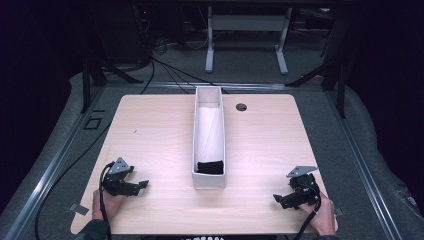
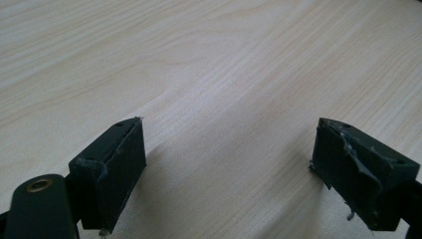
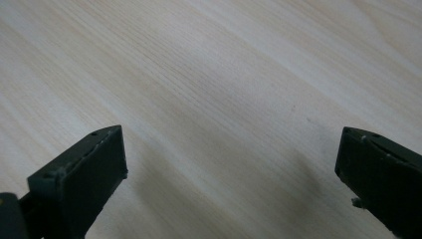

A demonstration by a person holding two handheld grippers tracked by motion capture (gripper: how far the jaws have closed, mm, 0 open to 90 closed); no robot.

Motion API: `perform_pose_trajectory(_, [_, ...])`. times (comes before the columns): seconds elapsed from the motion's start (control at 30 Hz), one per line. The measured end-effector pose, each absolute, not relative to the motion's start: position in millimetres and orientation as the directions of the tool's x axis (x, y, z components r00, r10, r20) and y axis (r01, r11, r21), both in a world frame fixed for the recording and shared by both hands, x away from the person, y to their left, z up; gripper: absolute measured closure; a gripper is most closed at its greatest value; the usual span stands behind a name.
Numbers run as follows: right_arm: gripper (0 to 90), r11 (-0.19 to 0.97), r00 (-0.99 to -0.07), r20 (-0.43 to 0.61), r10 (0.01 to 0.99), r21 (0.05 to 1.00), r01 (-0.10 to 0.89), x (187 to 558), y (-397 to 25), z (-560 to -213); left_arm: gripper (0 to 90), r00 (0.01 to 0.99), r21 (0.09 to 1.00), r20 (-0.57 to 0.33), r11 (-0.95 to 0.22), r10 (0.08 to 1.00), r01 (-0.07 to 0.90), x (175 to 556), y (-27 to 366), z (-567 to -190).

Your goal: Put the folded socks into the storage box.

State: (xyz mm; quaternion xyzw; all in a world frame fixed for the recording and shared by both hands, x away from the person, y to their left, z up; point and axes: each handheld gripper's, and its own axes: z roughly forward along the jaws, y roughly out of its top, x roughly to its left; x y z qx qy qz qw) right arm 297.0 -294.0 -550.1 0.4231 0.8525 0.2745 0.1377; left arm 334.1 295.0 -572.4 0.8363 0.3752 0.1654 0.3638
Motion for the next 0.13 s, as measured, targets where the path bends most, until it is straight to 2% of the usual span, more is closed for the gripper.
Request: perform_pose_trajectory(0.13, [0.0, 0.466, -0.59, -0.002, 0.807, 0.615, 0.636, 293.1, -299.1, -561.7, 13.4, 0.663, 0.733, 0.004, -0.454, 0.748, 0.507, 334.1, 294.9, -572.4])
